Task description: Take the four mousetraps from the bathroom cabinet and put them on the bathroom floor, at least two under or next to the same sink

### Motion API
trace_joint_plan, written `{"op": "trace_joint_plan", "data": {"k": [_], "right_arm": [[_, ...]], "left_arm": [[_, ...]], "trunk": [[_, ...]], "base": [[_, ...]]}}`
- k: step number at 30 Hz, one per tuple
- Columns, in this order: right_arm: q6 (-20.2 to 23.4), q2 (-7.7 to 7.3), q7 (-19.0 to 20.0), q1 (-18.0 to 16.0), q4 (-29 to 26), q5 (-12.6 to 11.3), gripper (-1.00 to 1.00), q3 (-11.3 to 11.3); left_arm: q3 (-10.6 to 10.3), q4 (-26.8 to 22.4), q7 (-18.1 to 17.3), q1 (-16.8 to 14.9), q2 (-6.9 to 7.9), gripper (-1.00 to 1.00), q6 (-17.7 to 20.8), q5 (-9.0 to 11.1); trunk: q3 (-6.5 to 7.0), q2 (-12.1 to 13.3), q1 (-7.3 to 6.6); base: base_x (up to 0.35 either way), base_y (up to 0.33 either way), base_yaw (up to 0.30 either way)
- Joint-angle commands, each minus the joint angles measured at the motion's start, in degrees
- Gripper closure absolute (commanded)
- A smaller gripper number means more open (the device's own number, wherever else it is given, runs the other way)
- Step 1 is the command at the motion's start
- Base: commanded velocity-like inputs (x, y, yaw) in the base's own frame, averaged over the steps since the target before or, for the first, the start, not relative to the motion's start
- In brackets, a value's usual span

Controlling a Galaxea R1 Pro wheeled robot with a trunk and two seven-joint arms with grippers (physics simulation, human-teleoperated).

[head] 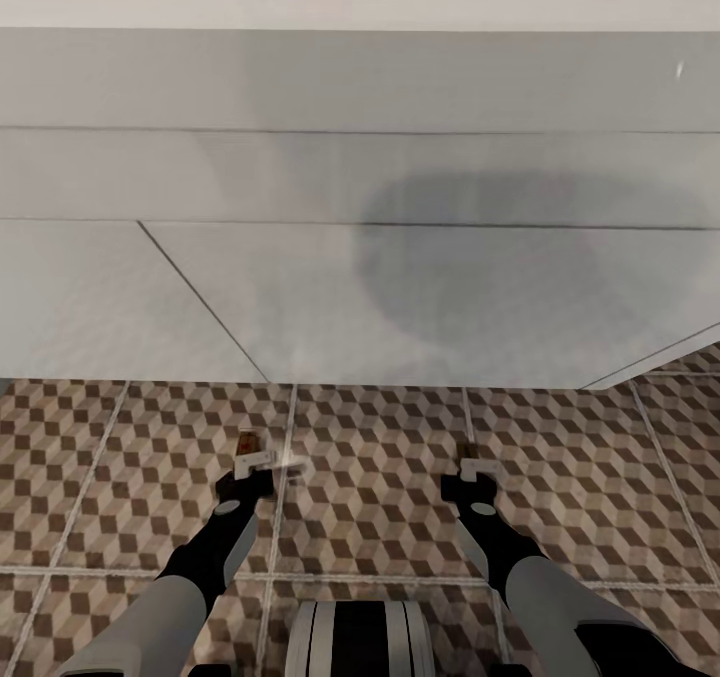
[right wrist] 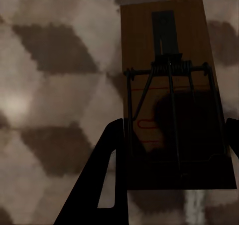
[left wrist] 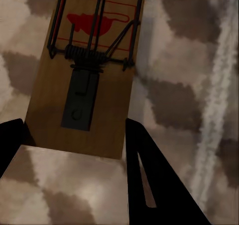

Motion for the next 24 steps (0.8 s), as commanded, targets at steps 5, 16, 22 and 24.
{"op": "trace_joint_plan", "data": {"k": [5,16,22,24], "right_arm": [[-1.60,0.05,-0.11,-0.03,0.05,0.19,1.00,-0.21],[-3.60,0.06,-0.14,-0.03,0.05,0.12,1.00,-0.41],[-4.19,0.03,-0.18,-0.03,0.05,-0.06,1.00,-0.62],[-4.33,0.01,-0.19,-0.03,0.05,-0.37,1.00,-0.65]], "left_arm": [[0.14,0.24,-0.08,-0.01,-0.19,1.00,-3.37,0.05],[0.13,0.36,-0.18,-0.01,-0.15,1.00,-4.60,0.05],[0.13,0.30,-0.18,-0.01,-0.10,1.00,-4.80,-0.01],[0.13,0.28,-0.18,-0.01,-0.09,1.00,-4.85,-0.02]], "trunk": [[-0.03,-0.01,-0.01],[-0.03,-0.01,-0.01],[-0.03,-0.01,-0.01],[-0.03,-0.01,-0.01]], "base": [[0.000,0.000,0.000],[0.000,0.000,0.000],[0.000,0.000,0.000],[0.000,0.000,0.000]]}}
